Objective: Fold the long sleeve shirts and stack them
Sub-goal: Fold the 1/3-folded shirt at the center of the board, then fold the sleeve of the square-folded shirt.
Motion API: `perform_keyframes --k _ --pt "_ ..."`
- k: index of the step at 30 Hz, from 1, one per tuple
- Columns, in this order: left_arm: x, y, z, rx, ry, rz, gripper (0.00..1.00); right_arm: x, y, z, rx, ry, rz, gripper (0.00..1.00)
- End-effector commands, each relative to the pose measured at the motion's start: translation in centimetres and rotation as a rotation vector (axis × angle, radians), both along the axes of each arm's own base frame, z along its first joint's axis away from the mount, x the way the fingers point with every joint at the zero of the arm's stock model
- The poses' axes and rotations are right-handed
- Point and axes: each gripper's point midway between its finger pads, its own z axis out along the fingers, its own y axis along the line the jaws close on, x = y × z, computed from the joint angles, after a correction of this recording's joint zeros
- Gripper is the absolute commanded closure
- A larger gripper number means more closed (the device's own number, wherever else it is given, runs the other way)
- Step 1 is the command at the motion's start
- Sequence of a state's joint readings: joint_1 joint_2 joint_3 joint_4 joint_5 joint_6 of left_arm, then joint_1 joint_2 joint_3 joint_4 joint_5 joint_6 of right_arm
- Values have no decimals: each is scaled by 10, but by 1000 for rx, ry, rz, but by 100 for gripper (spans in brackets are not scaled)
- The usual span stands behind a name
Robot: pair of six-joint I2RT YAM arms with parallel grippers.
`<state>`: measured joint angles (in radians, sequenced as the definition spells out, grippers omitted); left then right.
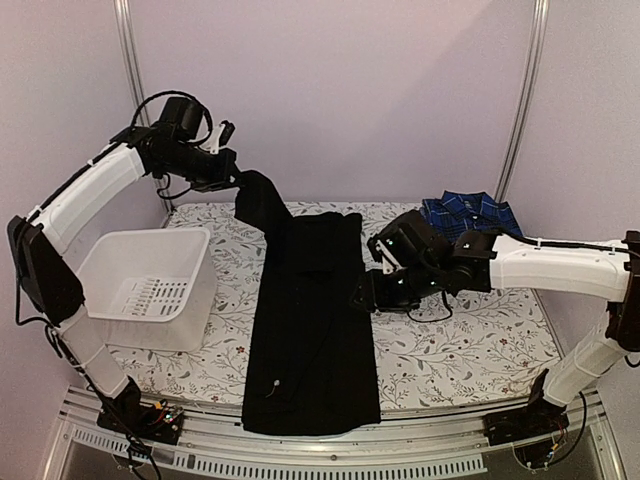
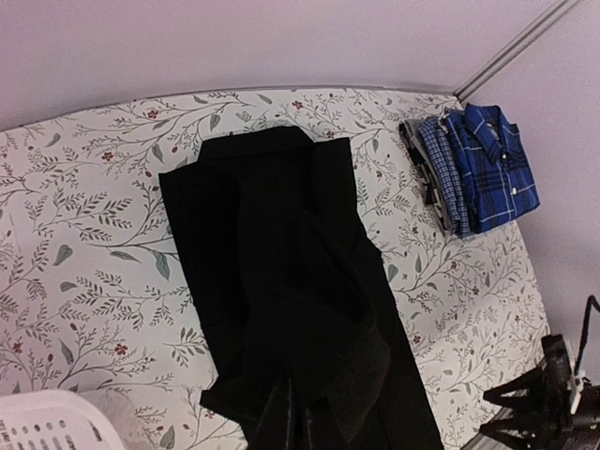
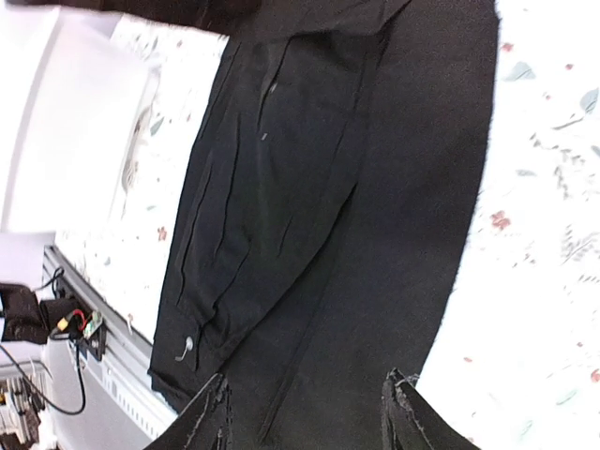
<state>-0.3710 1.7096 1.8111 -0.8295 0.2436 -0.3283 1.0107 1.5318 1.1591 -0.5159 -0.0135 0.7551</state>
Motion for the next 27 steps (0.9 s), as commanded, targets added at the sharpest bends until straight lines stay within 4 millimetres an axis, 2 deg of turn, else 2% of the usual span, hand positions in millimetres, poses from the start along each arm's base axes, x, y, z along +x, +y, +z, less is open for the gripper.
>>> perform_keyframes --k 1,3,6,8,10,15,16,17,20,21,23,24,27 --pt "-20 0 14 -15 -53 18 100 48 -20 19 15 -95 -103 49" --pt "-30 5 13 -1 -56 49 100 71 -19 33 46 -131 -120 51" --pt "-46 15 12 -13 -56 99 100 104 -16 42 63 -165 -144 54" --pt "-54 24 4 -12 -42 137 100 122 -13 38 73 -157 -138 56" --pt "-61 26 -3 -16 -23 141 100 139 -12 32 76 -155 -139 58" --pt "-68 35 -14 2 -2 175 100 179 -12 1 45 -133 -155 61" --pt "-69 35 -15 4 -2 176 100 189 -11 6 54 -150 -158 61" --pt "-68 37 -15 11 -1 187 100 199 -10 1 51 -157 -155 62" --pt "-68 42 -12 22 -8 212 100 228 -5 4 74 -186 -147 67" --pt "-68 45 -10 24 -11 225 100 238 -3 -7 68 -177 -146 69" --pt "-69 47 -4 12 -23 243 100 254 1 -12 83 -174 -142 72" --pt "-70 48 -1 6 -28 246 100 261 3 -24 79 -160 -139 73" --pt "-71 54 5 7 -46 279 100 279 7 -43 86 -141 -141 78"
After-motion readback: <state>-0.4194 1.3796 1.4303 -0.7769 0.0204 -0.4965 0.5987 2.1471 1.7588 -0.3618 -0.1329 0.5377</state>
